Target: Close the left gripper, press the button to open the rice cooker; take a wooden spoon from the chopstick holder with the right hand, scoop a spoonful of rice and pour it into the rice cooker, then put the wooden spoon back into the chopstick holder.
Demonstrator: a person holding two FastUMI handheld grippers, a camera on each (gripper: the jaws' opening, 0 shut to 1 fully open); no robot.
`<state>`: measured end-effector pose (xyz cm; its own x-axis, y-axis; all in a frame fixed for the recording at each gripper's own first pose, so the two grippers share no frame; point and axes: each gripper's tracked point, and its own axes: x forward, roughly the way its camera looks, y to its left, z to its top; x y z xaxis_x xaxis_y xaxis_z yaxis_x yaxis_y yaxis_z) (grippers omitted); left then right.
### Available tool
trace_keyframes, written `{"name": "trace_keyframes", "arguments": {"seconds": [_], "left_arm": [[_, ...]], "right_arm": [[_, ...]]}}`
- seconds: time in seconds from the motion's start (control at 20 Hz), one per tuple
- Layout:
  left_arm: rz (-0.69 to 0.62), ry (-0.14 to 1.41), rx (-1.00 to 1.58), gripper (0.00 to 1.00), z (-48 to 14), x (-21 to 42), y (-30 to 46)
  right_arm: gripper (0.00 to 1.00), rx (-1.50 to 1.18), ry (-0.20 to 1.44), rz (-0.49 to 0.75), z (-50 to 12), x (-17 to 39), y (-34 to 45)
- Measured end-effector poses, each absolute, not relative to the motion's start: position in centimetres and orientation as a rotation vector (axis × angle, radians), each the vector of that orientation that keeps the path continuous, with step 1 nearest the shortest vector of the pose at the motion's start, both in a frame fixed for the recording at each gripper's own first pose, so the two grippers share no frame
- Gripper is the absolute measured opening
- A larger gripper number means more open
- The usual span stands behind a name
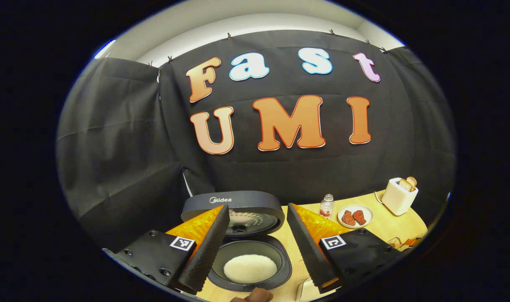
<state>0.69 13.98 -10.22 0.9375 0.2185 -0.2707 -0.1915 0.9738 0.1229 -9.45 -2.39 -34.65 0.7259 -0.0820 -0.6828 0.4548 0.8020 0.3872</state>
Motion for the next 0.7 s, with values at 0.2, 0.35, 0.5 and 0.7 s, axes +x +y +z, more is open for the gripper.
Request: {"name": "trace_keyframes", "arguments": {"seconds": [0.2,0.35,0.5,0.7], "left_arm": [[0.246,0.282,0.09,0.94,-10.2,-0.1,15.4],[0.269,0.296,0.088,0.99,-10.7,-0.6,16.1],[0.284,0.301,0.088,0.94,-10.9,-1.0,16.6],[0.276,0.263,0.102,0.94,-9.9,-1.2,16.6]], "right_arm": [[0.32,0.579,0.65,-0.297,-33.9,-7.4,-3.1],[0.25,0.574,0.627,-0.272,-33.5,-6.2,-3.3],[0.18,0.564,0.628,-0.263,-33.4,-5.3,-3.1],[0.14,0.532,0.625,-0.271,-32.5,-4.5,-2.9]]}}
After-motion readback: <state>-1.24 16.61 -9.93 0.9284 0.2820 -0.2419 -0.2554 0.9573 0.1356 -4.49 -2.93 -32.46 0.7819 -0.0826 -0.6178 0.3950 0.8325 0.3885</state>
